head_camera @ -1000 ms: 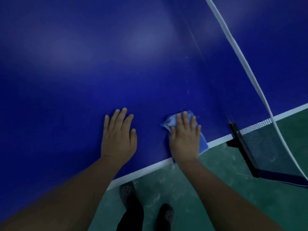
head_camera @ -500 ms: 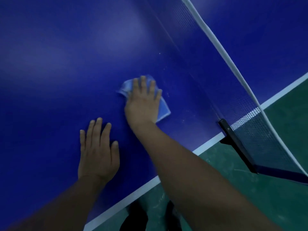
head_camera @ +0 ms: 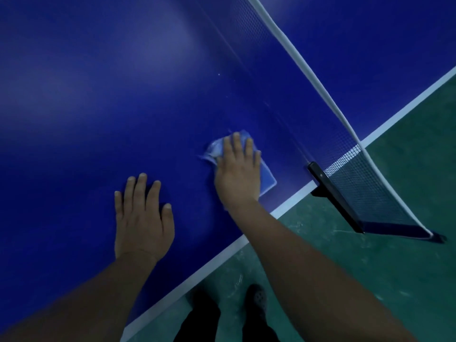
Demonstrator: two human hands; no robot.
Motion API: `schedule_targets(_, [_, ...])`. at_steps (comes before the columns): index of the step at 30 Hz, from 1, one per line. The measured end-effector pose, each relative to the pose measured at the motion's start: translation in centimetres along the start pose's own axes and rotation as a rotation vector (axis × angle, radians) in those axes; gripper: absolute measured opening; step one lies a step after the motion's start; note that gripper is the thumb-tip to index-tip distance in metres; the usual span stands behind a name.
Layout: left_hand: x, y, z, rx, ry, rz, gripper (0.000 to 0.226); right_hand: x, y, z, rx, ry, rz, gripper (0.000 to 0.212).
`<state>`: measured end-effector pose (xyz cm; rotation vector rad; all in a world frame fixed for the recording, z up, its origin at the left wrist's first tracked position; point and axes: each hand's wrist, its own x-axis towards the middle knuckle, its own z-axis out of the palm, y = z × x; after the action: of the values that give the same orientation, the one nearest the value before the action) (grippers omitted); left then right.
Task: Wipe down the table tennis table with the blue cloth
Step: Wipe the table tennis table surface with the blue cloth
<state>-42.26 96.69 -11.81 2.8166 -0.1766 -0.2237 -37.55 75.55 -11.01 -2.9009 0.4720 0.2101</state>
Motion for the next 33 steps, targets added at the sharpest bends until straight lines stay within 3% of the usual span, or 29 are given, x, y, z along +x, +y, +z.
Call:
schedule_targets(3, [0.2, 0.0, -0.5, -0.080, 0.030, -0.002, 0.061, -1.3, 5.7, -0.9, 0.002, 0.042, 0.287, 0.054])
schedule_targets(5, [2.0, 0.0, -1.1, -0.103, 0.039, 0.038, 0.060, -2.6, 7.7, -1.1, 0.048, 0.058, 0.357, 0.055])
schedule_targets(7, [4.8, 0.3, -1.5, -0.065, 0.035, 0.086, 0.061, -2.8, 6.0, -0.4, 0.045, 0.041, 0.254, 0.055])
schedule_targets(12, [9.4, 1.0, -1.0, 0.042, 0.031, 0.040, 0.064, 2.1, -3.2, 1.0, 0.050, 0.029, -0.228, 0.057])
schedule_targets(19, [9.5, 0.6, -0.6, 0.021, 0.044, 0.037, 0.067, 17.1, -15.6, 0.5, 0.094, 0.015, -0.126, 0.067])
schedule_targets(22, [9.6, 0.5, -0.4, 0.080, 0.021, 0.051, 0.064, 22.4, -17.8, -0.6, 0.100, 0.014, -0.036, 0.068])
schedule_targets(27, [9.7, 0.2, -0.2, 0.097, -0.003, 0.063, 0.064, 24.7, -13.2, -1.9, 0.108, 0.067, 0.108, 0.065])
schedule_targets(33, [9.9, 0.6, -0.8, 0.119, -0.045, 0.054, 0.068, 16.3, -3.9, -1.6, 0.145, 0.159, 0.337, 0.055])
